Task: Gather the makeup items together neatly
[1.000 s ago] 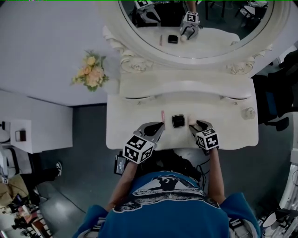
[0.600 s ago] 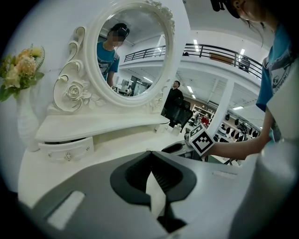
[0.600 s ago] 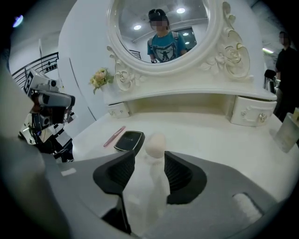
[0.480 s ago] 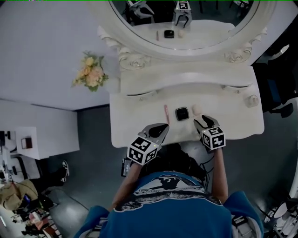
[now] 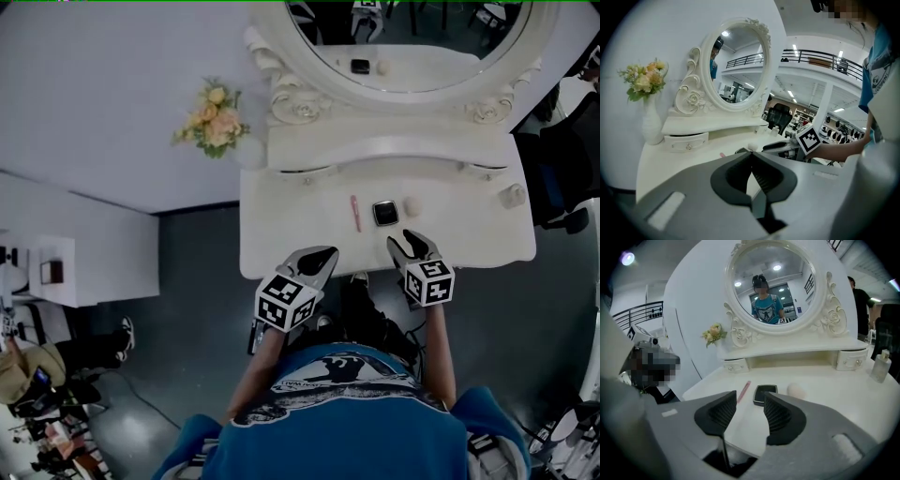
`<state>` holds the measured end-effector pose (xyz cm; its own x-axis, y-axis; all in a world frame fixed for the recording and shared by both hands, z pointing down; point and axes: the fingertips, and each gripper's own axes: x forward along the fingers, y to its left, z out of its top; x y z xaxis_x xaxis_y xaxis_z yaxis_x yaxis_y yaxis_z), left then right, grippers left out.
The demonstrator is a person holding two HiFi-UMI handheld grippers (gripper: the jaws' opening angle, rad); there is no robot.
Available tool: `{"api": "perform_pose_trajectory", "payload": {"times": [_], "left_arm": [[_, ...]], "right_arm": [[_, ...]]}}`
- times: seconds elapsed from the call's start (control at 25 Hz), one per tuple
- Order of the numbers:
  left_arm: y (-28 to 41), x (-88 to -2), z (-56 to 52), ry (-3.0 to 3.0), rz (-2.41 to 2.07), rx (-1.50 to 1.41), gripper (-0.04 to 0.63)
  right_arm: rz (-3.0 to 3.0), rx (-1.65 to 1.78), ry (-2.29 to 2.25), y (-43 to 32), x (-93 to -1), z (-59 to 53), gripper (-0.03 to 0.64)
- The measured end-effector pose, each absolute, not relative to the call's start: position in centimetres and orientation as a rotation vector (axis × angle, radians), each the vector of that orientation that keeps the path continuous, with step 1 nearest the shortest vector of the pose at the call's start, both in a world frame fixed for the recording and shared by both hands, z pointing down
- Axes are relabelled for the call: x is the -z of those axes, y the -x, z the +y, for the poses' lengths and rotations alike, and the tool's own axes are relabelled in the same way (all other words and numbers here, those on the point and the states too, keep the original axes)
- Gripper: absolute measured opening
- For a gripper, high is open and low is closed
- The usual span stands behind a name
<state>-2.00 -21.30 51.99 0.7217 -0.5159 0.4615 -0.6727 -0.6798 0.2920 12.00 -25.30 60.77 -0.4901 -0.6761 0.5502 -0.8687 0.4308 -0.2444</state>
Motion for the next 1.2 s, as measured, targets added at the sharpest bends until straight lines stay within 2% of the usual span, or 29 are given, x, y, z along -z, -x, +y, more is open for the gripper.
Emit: {"api": "perform_pose_trajectory", "payload": {"times": [0.6, 0.88, 1.2], "left_arm": [[8.6, -49.6, -12.9, -2.542, -0.954, -0.381, 0.012], [11.5, -48.0, -10.5, -2.570, -1.008, -0.328, 0.012], [11.8, -47.2, -7.9, -2.607, -0.990, -0.271, 0.012]], "right_arm": [[-2.463, -0.650, -1.296, -2.6, -56.4, -15.8, 0.149], [-2.525, -0.601, -1.328, 0.2, -53.7, -12.5, 0.104], [-2.558, -0.559, -1.390, 1.5, -51.2, -9.9, 0.003]]}}
